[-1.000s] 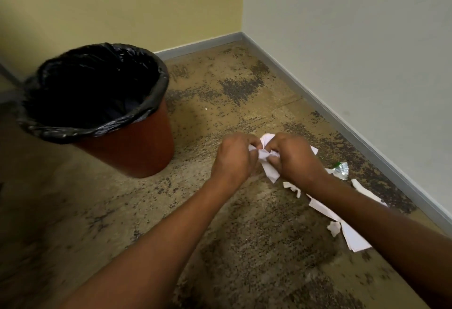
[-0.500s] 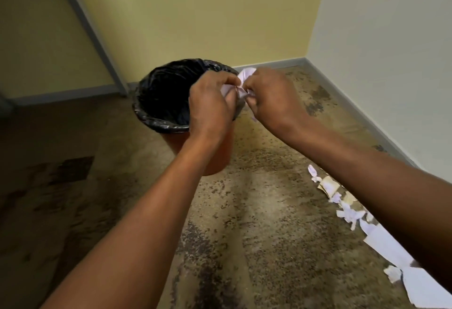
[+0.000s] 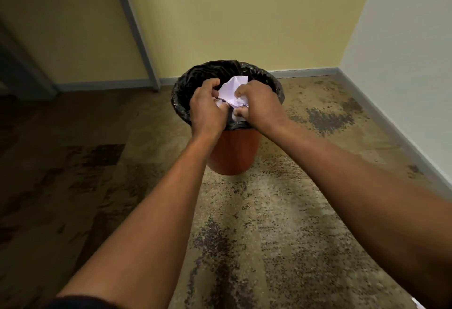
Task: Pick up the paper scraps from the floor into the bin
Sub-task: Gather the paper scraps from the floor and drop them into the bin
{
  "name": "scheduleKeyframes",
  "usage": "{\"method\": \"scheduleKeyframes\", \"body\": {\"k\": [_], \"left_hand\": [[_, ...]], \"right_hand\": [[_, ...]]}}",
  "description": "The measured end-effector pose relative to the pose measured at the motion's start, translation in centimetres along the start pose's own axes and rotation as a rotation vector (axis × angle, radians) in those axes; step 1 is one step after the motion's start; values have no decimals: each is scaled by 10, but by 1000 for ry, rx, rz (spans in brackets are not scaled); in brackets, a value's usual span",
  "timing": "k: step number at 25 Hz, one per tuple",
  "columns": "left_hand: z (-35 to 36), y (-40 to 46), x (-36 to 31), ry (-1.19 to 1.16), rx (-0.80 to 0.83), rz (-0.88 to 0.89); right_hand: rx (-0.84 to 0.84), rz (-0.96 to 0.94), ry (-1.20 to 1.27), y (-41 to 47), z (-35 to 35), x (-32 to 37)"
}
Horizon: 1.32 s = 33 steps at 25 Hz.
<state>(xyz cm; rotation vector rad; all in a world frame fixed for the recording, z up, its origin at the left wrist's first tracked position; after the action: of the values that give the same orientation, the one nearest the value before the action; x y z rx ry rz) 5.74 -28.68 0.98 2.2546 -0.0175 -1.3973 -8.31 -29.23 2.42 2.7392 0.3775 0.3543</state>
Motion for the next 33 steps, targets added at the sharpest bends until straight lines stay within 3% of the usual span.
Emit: {"method": "scheduleKeyframes", "body": {"k": [4, 9, 14, 19, 22, 26, 33], "left_hand": [[5, -5, 7, 51, 93, -74], [12, -3, 0, 70, 133, -36], [21, -5, -31, 54, 108, 107], [66, -38, -71, -31, 188, 312], [119, -75, -78, -53, 367, 356], [199, -133, -67, -30, 687, 285], [296, -203, 5, 431, 1154, 195]], "right_hand": [[-3, -14, 83, 2, 4, -4], [-29, 0, 127, 8, 2, -10], [-116, 23, 201, 5, -25, -18], [-111, 34, 141, -44, -63, -82], [-54, 131, 89, -97, -65, -141], [49, 341, 39, -174, -50, -220], [471, 635, -75, -268, 17, -328]]}}
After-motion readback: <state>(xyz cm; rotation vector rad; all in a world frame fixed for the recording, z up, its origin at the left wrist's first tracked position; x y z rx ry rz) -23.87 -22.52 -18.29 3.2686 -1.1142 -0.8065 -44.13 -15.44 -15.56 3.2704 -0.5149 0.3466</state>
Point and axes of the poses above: each hand's wrist, its own y-axis towards the middle knuckle, its own z-axis out of the palm, x = y × z, the point moved 5 cm from there along y, towards the middle knuckle, and after that the axes turned 10 degrees about -y, right-handed, at the moved point
